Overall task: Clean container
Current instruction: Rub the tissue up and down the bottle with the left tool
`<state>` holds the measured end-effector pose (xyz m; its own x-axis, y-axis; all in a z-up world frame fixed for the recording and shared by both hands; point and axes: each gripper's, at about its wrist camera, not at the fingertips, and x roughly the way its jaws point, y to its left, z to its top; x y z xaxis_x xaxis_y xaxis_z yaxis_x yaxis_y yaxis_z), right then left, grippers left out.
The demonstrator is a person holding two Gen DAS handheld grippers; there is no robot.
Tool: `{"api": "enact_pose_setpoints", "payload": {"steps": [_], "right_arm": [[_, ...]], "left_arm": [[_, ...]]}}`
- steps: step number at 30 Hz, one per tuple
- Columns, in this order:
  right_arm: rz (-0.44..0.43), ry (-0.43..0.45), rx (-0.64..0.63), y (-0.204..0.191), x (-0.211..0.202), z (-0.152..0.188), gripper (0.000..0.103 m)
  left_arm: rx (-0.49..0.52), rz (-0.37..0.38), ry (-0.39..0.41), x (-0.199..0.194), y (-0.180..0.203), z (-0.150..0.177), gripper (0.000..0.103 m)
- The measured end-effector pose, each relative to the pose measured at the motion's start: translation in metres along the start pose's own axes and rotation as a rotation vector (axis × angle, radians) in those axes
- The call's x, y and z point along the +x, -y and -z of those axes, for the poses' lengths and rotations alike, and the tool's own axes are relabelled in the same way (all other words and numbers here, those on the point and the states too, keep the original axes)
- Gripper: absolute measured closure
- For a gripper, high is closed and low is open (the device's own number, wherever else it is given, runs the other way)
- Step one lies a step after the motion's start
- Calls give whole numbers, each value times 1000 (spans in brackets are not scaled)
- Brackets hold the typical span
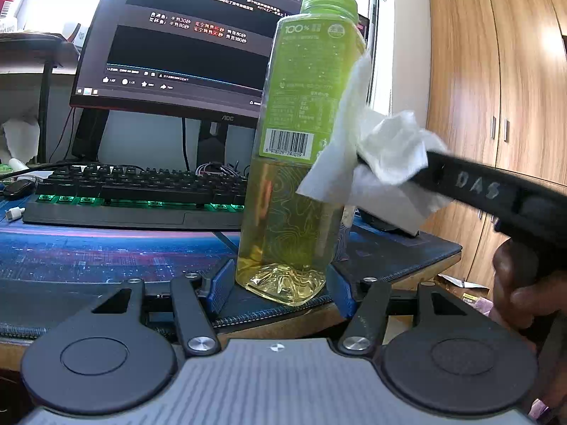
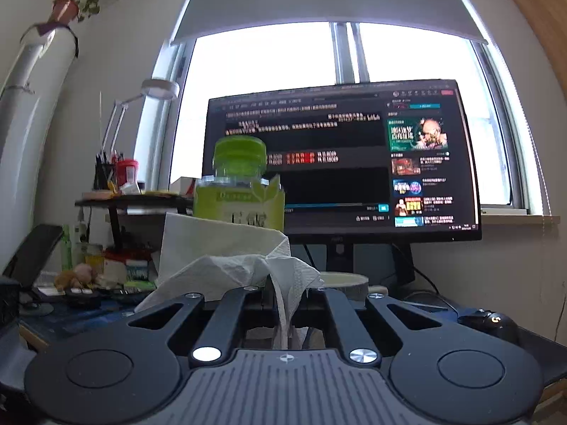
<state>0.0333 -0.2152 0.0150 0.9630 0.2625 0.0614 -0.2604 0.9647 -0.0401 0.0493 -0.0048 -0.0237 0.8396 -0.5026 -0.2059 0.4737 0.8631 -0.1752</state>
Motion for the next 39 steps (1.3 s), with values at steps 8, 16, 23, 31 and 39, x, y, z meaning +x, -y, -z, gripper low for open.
{"api": "enact_pose_setpoints", "payload": {"steps": [8, 16, 23, 31, 39], "right_arm": [[34, -65, 4, 6, 10, 10, 96], [-10, 25, -12, -2, -6, -4, 96], [17, -23, -51, -4, 2, 2, 96], [18, -75, -2, 5, 9, 11, 96], [-13, 21, -15, -4, -4, -2, 96]], "left_arm": [[1, -1, 2, 0, 0, 1, 41], [1, -2, 3, -1, 0, 1, 41], [-1, -2, 4, -1, 0, 1, 41], [0, -4, 4, -1, 0, 1, 41], [3, -5, 1, 0, 0, 1, 41]]}}
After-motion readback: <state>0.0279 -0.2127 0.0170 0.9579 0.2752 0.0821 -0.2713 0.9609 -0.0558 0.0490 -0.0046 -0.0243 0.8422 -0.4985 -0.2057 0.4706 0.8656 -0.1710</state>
